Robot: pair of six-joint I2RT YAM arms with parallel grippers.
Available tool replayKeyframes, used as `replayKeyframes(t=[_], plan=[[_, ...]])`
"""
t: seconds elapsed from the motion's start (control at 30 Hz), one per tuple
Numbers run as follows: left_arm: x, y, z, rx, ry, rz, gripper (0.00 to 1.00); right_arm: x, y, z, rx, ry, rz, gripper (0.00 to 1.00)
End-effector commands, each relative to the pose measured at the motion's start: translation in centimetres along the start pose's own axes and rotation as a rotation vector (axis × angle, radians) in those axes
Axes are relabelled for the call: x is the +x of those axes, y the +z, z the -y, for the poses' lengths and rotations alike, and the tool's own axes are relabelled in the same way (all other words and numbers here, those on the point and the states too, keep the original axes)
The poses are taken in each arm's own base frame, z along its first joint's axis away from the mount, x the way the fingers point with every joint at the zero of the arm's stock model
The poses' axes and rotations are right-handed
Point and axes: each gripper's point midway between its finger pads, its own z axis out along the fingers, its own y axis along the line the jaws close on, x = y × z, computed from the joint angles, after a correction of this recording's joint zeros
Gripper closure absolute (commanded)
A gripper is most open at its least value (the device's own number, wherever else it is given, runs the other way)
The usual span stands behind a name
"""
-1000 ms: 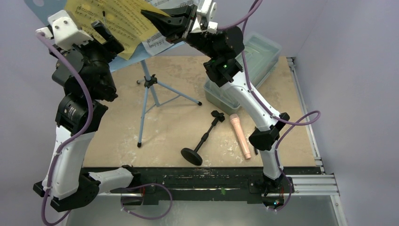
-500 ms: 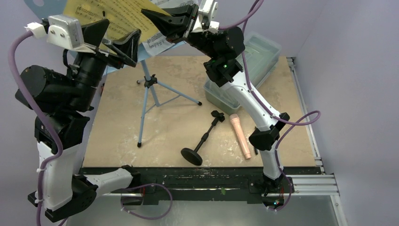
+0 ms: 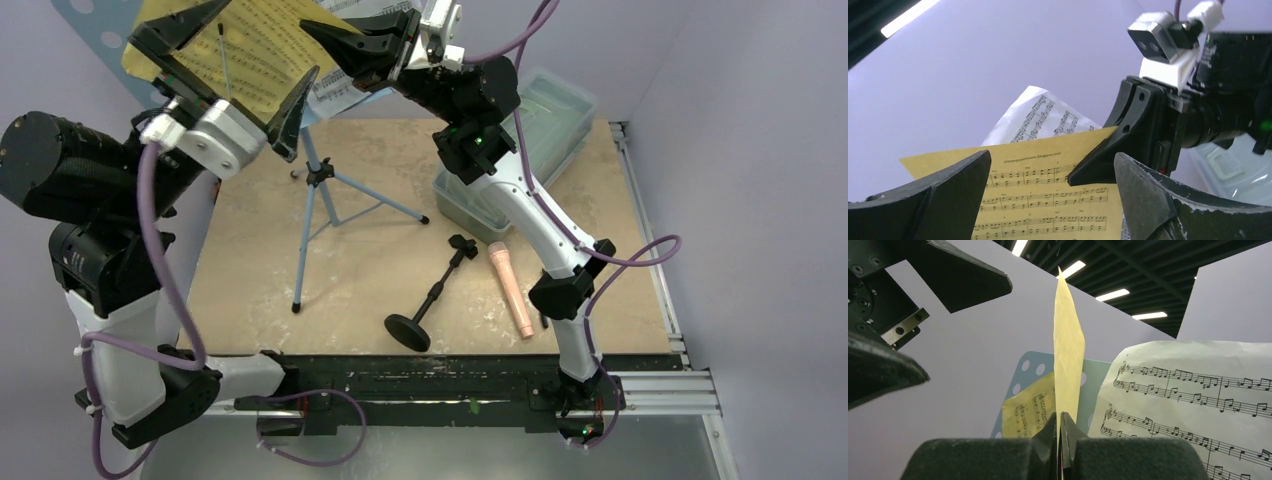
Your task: Set up the instrument practice props
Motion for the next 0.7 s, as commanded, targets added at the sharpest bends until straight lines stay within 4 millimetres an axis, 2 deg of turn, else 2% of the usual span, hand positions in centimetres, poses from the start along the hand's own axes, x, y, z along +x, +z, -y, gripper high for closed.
replayKeyframes(t=[0.0,0.13,0.37,0.67], plan=[[1.1,1.1,1.5,0.132,0.339,0.010,0.06,-2.0,0.1,0.4,0.018,-0.024,0.027,1.00],[1.7,2.5,0.7,0.123,0.458,-0.005,0.04,-1.6,0.1,0.4,0.019,-0.019,0.016,1.00],[4.0,3.4,-0.7,0.079,0.646,-0.102,0.05,-0.9,0.1,0.3,0.015,-0.015,-0.001,1.00],[6.2,2.5,-3.2,-0.018,0.816,-0.263,0.09,-0.8,0.1,0.4,0.008,-0.049,-0.013,1.00]])
